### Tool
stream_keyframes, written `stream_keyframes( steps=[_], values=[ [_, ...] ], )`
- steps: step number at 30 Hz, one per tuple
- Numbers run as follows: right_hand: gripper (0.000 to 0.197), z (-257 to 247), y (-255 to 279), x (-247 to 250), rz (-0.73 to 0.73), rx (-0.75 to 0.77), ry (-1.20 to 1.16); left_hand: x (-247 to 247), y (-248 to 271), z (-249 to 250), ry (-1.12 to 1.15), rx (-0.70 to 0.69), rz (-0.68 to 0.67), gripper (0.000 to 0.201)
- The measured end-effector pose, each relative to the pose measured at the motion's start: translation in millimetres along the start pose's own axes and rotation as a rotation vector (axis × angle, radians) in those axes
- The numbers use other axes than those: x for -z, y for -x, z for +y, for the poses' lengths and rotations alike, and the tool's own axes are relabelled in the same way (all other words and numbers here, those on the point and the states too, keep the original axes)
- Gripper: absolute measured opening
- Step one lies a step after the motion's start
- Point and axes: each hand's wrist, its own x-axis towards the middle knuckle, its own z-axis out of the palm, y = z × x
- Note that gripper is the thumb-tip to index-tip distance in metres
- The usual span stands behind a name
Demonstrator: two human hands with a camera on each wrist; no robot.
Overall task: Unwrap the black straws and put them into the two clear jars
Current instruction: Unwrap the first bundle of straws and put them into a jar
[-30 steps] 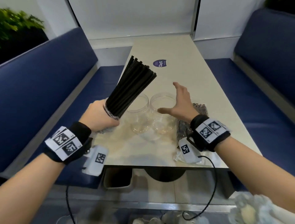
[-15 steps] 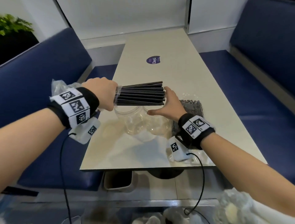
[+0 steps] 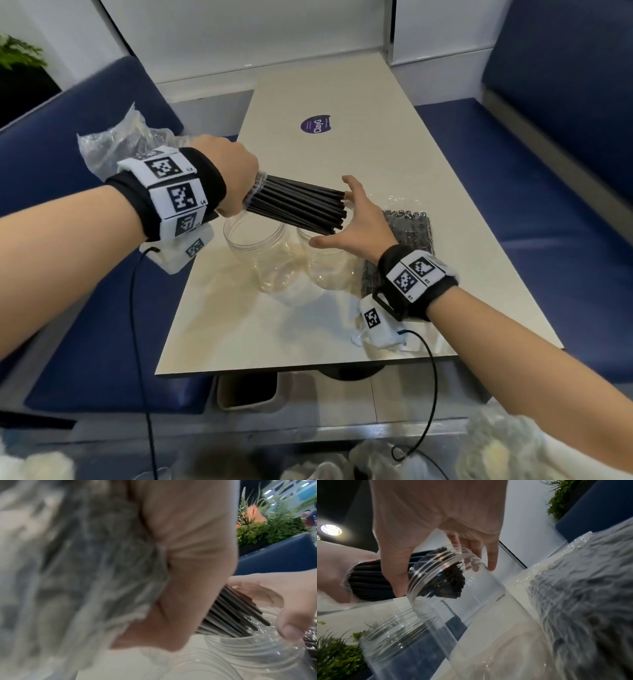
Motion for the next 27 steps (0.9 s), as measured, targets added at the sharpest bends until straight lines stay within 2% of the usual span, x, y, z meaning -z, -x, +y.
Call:
stream_keyframes(
  steps=[3, 8, 12, 15, 18, 22, 27],
  values=[
    [0.106, -5, -4, -3, -0.045, 0.049, 0.167, 10, 0, 6, -0.095, -0.024, 0.025, 0.018],
    [0.073, -9, -6, -9, -0.105, 0.092, 0.340, 26, -5, 31, -0.209, -0.067, 0.075, 0.016],
    [0.090, -6, -7, -12, -0.090, 0.118, 0.365, 22, -12, 51, -0.280, -0.147, 0.155, 0.021],
    [0.095, -4, -8, -13, -0.073, 0.109, 0.347, 15, -12, 64, -0.357, -0.195, 0.218, 0.024],
    [0.096, -2, -9, -16, -0.079, 0.107, 0.302, 18, -9, 67, -0.386, -0.205, 0.223, 0.036],
    [0.095, -2, -11, -18, -0.088, 0.113, 0.291, 36, -4, 48, -0.312, -0.139, 0.227, 0.051],
    [0.098, -1, -12, -20, -0.099, 0.109, 0.263, 37, 7, 12, -0.047, -0.008, 0.322, 0.047]
  ],
)
